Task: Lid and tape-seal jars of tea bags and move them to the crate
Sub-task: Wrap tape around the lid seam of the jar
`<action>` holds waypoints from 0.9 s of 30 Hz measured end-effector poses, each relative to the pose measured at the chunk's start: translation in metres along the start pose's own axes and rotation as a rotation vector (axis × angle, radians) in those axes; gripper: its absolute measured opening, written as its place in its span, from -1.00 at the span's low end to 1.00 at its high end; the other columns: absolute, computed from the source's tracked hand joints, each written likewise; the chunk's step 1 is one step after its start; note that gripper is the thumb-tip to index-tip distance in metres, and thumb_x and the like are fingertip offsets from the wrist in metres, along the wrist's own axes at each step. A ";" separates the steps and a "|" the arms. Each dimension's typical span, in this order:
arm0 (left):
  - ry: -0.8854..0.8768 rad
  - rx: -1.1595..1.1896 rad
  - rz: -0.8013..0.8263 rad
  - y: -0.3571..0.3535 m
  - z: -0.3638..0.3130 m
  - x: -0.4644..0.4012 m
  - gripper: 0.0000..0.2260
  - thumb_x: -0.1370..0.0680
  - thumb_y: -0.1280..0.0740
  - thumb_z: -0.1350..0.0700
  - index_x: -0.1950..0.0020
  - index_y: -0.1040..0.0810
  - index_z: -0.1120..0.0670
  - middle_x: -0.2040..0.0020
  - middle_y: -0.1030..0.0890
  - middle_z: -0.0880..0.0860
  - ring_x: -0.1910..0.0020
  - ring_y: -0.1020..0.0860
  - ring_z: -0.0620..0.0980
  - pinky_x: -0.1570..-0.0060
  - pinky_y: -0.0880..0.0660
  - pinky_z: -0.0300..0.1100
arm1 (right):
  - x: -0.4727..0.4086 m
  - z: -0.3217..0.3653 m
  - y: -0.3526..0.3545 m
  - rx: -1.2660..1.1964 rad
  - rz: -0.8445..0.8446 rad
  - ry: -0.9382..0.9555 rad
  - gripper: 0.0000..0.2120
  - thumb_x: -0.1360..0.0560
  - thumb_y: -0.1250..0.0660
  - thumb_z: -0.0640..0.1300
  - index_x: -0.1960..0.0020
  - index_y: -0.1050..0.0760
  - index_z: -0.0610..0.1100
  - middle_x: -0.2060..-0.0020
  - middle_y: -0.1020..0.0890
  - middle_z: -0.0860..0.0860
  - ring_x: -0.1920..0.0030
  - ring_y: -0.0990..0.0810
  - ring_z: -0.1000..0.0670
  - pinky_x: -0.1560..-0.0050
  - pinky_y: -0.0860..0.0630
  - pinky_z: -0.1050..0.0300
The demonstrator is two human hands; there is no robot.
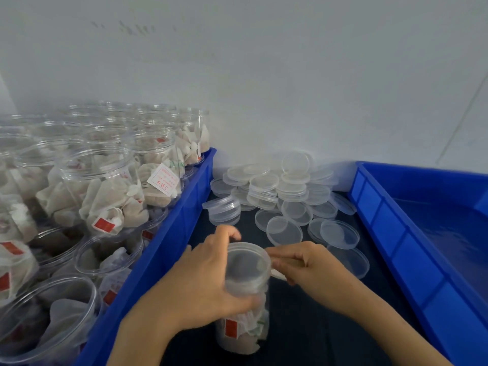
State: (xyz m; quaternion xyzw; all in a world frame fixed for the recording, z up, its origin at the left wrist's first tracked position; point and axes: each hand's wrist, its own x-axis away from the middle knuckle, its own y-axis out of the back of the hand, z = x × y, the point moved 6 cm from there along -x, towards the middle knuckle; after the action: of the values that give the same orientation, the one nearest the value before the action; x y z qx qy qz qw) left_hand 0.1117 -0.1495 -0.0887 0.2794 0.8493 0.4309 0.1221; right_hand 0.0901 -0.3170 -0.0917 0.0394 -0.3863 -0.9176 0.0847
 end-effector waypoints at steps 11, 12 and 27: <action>-0.158 -0.218 0.018 -0.009 -0.027 -0.013 -0.45 -0.35 -0.47 -0.24 -0.18 -0.22 -0.24 -0.08 -0.31 -0.27 -0.08 -0.32 -0.23 0.04 -0.32 -0.29 | 0.026 0.010 0.015 0.349 -0.159 0.058 -0.72 -0.61 -0.21 0.07 -0.29 -0.43 0.31 -0.01 -0.63 0.19 -0.07 -0.56 0.18 -0.10 -0.53 0.14; -0.198 -0.194 0.055 -0.007 -0.028 -0.016 -0.47 -0.35 -0.49 -0.21 -0.17 -0.25 -0.25 -0.09 -0.31 -0.28 -0.10 -0.32 -0.25 0.01 -0.34 -0.30 | 0.029 0.010 0.016 0.359 -0.165 0.070 -0.71 -0.61 -0.21 0.08 -0.29 -0.42 0.32 0.03 -0.62 0.18 -0.03 -0.55 0.18 -0.08 -0.53 0.16; 0.327 -0.473 -0.197 -0.037 -0.027 -0.005 -0.01 -0.35 -0.08 -0.54 -0.51 0.21 0.04 -0.58 0.04 0.08 -0.57 0.16 0.25 -0.41 0.15 0.40 | 0.042 0.013 0.011 0.339 -0.157 0.078 -0.74 -0.60 -0.17 0.09 -0.24 -0.47 0.31 0.21 -0.54 0.18 0.13 -0.52 0.17 0.08 -0.51 0.20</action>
State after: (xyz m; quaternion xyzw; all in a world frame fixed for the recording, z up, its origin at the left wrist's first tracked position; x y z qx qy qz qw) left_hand 0.0900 -0.1880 -0.1026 0.0864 0.7569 0.6420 0.0867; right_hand 0.0485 -0.3230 -0.0748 0.1189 -0.5275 -0.8410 0.0200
